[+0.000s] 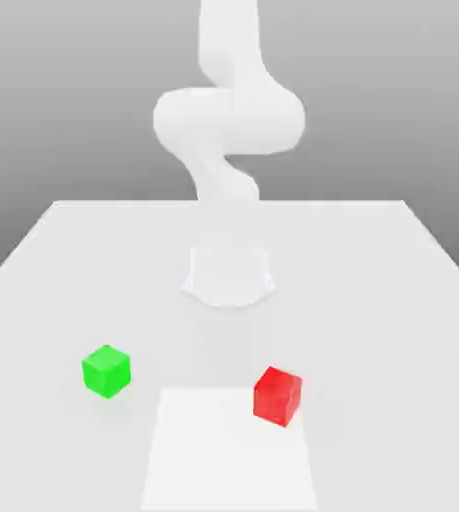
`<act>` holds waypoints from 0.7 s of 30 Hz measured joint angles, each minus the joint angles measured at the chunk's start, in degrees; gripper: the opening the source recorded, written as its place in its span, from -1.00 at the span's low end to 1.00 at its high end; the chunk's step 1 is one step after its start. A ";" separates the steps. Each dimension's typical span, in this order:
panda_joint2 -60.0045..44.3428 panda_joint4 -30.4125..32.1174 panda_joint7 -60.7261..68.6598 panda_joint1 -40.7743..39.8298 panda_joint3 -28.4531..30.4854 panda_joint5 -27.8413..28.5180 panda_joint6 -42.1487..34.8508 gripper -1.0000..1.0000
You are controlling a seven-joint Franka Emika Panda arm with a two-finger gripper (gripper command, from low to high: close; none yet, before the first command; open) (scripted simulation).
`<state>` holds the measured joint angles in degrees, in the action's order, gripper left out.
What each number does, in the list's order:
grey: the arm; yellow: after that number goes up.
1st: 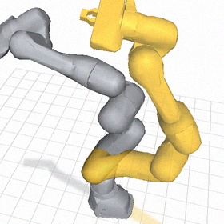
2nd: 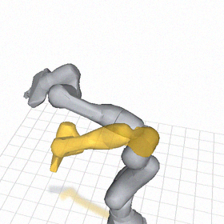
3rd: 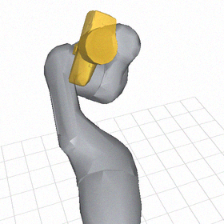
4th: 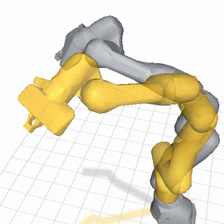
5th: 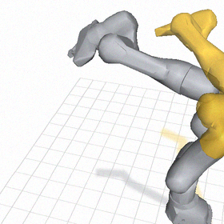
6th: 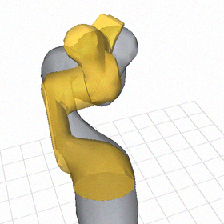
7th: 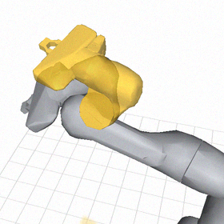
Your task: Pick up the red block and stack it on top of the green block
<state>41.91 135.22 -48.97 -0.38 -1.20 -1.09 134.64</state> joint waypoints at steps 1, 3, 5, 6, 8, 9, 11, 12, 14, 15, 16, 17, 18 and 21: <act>-1.94 1.64 -1.55 -0.16 -0.62 -0.50 1.39 0.00; -5.75 4.81 -4.60 -0.48 -1.95 -1.44 4.07 0.00; -9.50 7.94 -7.72 -0.73 -3.31 -2.23 6.75 0.00; -11.37 9.51 -9.31 -0.84 -4.02 -2.58 8.08 0.00; -15.13 12.65 -12.58 -1.07 -5.49 -3.19 10.76 0.00; -17.04 14.23 -14.30 -1.16 -6.23 -3.43 12.12 0.00; -20.98 17.47 -17.87 -1.45 -7.88 -3.85 14.88 0.00; -23.04 19.13 -19.78 -1.56 -8.67 -3.96 16.33 0.00; -27.40 22.57 -23.97 -1.81 -10.31 -3.93 19.39 0.00; -29.77 24.37 -26.33 -1.91 -11.09 -3.71 21.02 0.00; -32.29 26.23 -28.94 -1.96 -11.78 -3.28 22.76 0.00; -35.36 27.86 -31.78 -1.99 -12.26 -2.35 24.91 0.00; -38.23 28.63 -34.00 -2.00 -12.32 -0.98 27.06 0.00; -45.25 28.65 -38.61 -0.67 -9.83 4.03 32.66 0.00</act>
<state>-3.34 163.88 -87.58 -1.04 -11.03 2.94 167.30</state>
